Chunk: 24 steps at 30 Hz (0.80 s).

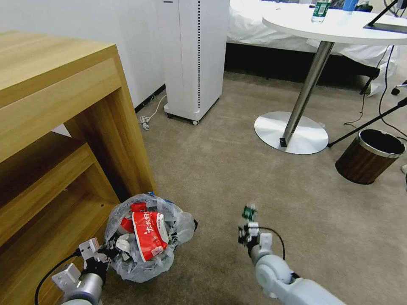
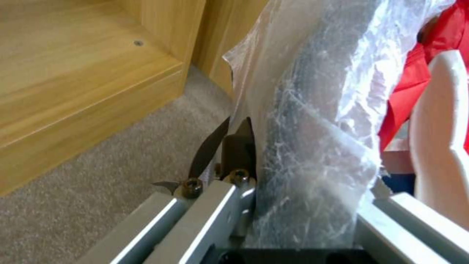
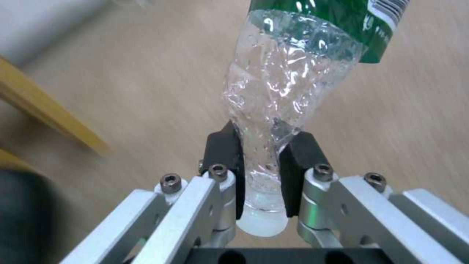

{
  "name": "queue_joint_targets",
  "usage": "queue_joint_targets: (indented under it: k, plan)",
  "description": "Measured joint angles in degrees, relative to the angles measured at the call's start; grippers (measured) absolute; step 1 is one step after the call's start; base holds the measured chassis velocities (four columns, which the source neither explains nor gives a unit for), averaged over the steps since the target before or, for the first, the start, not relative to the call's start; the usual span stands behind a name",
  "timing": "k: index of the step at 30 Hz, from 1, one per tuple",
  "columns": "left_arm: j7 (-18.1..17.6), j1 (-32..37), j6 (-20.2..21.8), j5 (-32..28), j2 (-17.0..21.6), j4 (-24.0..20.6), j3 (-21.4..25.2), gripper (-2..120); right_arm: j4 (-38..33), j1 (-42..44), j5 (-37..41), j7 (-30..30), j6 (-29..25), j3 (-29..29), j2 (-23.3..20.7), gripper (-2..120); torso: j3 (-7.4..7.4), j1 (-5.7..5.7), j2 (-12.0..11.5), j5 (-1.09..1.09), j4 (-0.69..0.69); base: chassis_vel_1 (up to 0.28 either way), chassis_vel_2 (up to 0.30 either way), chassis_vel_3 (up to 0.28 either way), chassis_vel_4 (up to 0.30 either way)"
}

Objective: Pick up the trash bin and place the garbage on the floor into it.

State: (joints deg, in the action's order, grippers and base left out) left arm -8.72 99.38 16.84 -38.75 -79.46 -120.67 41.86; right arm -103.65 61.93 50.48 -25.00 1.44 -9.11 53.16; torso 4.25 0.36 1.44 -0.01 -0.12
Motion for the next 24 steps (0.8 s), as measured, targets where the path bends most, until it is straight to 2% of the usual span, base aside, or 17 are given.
queue_joint_targets:
  k: [1, 2, 5, 6, 9, 10, 14, 15, 17, 18, 21, 22, 24]
  plan:
    - [-0.02, -0.01, 0.00, 0.00, 0.03, 0.00, -0.02, 0, -3.73, -0.24, 0.43, 1.92, -1.81, 0.27, -1.17, 13, 0.00, 0.00, 0.00, 0.02, -0.01, 0.000, 0.000, 0.000, 0.000]
    - [-0.02, -0.01, 0.00, 0.00, 0.03, 0.00, -0.02, 0, -3.73, -0.24, 0.43, 1.92, -1.81, 0.27, -1.17, 13, 0.00, 0.00, 0.00, 0.02, -0.01, 0.000, 0.000, 0.000, 0.000]
    - [-0.09, -0.01, 0.21, 0.17, -0.10, -0.25, -0.36, 0, -15.08, -3.37, 2.15, 5.42, -4.45, -1.99, -4.25, 13, 0.00, 0.00, 0.00, 0.00, 0.00, 0.000, 0.000, 0.000, 0.000]
    - [-0.09, -0.01, 0.21, 0.17, -0.10, -0.25, -0.36, 0, -15.08, -3.37, 2.15, 5.42, -4.45, -1.99, -4.25, 13, 0.00, 0.00, 0.00, 0.00, 0.00, 0.000, 0.000, 0.000, 0.000]
    - [-0.29, -0.23, 0.60, 0.28, -0.19, -0.78, -0.61, 0, -23.14, -8.81, 6.26, 6.16, -3.63, -7.53, -6.71, 13, 0.00, 0.00, 0.00, 0.01, 0.00, 0.000, 0.000, 0.000, 0.000]
    - [-0.29, -0.23, 0.60, 0.28, -0.19, -0.78, -0.61, 0, -23.14, -8.81, 6.26, 6.16, -3.63, -7.53, -6.71, 13, 0.00, 0.00, 0.00, 0.01, 0.00, 0.000, 0.000, 0.000, 0.000]
    - [-0.73, -0.37, 1.11, 0.28, -0.36, -1.58, -0.83, 0, -26.45, -19.53, 11.79, 6.47, -2.25, -18.48, -8.44, 12, 0.00, 0.00, 0.00, 0.01, 0.00, 0.000, 0.000, 0.000, 0.000]
    - [-0.73, -0.37, 1.11, 0.28, -0.36, -1.58, -0.83, 0, -26.45, -19.53, 11.79, 6.47, -2.25, -18.48, -8.44, 12, 0.00, 0.00, 0.00, 0.01, 0.00, 0.000, 0.000, 0.000, 0.000]
    - [-0.92, -0.40, 1.34, 0.39, -0.69, -1.99, -0.95, 0, -26.26, -26.05, 15.21, 3.83, -0.20, -25.72, -6.45, 12, 0.00, 0.00, 0.00, 0.01, 0.00, 0.000, 0.000, 0.000, 0.000]
    - [-0.92, -0.40, 1.34, 0.39, -0.69, -1.99, -0.95, 0, -26.26, -26.05, 15.21, 3.83, -0.20, -25.72, -6.45, 12, 0.00, 0.00, 0.00, 0.01, 0.00, 0.000, 0.000, 0.000, 0.000]
    - [-1.01, -0.24, 1.45, 0.61, -1.15, -2.57, -0.95, 0, -23.19, -32.11, 21.58, -3.80, 4.41, -32.94, -0.62, 12, 0.00, 0.01, 0.00, 0.01, 0.01, 0.000, 0.000, 0.000, 0.000]
    - [-1.01, -0.24, 1.45, 0.61, -1.15, -2.57, -0.95, 0, -23.19, -32.11, 21.58, -3.80, 4.41, -32.94, -0.62, 12, 0.00, 0.01, 0.00, 0.01, 0.01, 0.000, 0.000, 0.000, 0.000]
    - [-1.05, -0.08, 1.46, 0.66, -1.28, -2.86, -0.78, 0, -19.73, -33.76, 23.55, -7.39, 6.19, -35.80, 2.85, 12, 0.00, 0.01, 0.00, 0.00, 0.01, 0.000, 0.000, 0.000, 0.000]
